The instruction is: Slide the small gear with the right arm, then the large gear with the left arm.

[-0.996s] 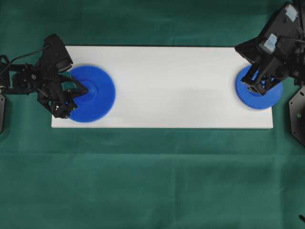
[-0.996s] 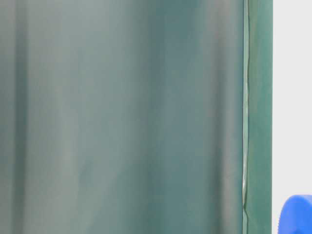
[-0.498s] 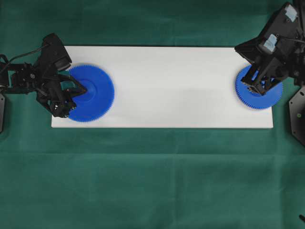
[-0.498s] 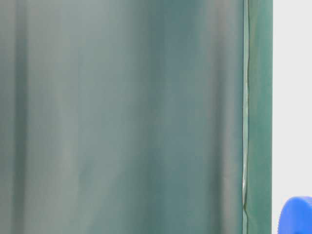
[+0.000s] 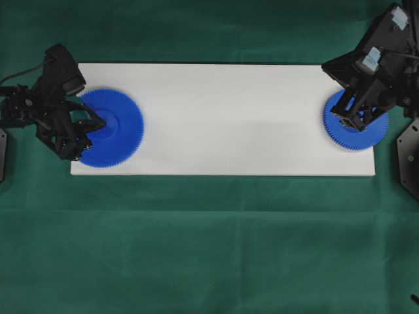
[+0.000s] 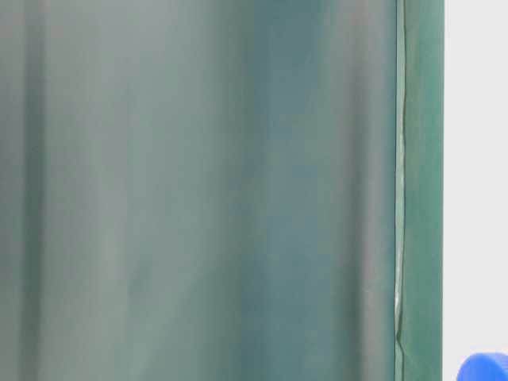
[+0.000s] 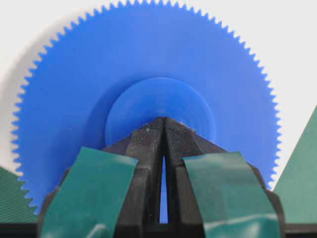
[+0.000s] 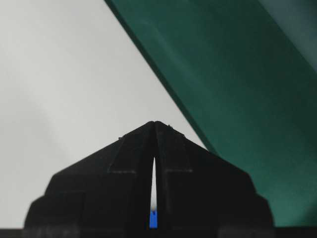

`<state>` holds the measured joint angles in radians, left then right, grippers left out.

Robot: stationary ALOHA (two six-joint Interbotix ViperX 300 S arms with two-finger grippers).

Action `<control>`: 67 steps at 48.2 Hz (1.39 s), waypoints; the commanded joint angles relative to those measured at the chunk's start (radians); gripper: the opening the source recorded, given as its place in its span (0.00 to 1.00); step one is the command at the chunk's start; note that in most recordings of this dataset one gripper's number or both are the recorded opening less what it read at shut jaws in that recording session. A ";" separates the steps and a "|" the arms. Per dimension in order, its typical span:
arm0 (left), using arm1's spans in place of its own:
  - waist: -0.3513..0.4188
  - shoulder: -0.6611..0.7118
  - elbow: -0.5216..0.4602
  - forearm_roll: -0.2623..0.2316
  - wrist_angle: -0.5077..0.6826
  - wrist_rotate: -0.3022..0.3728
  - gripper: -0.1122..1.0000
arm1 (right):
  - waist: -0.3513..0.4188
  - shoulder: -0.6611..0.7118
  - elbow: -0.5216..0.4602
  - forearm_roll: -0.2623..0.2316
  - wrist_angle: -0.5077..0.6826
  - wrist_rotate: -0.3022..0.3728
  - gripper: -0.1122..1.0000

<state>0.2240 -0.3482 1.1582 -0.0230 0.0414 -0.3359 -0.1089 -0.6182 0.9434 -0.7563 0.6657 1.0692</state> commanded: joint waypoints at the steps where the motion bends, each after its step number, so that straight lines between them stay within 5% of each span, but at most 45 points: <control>1: 0.002 -0.014 -0.021 0.002 -0.021 0.017 0.10 | 0.002 -0.002 -0.026 -0.006 -0.012 0.000 0.55; 29: 0.002 -0.040 -0.121 0.002 -0.091 0.181 0.10 | 0.002 -0.002 -0.026 -0.006 -0.029 0.000 0.55; 67: 0.002 -0.067 -0.101 0.002 -0.091 0.186 0.10 | 0.002 0.032 0.008 -0.008 -0.143 0.000 0.55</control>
<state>0.2224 -0.4034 1.0646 -0.0230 -0.0430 -0.1519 -0.1089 -0.5937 0.9511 -0.7578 0.5584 1.0692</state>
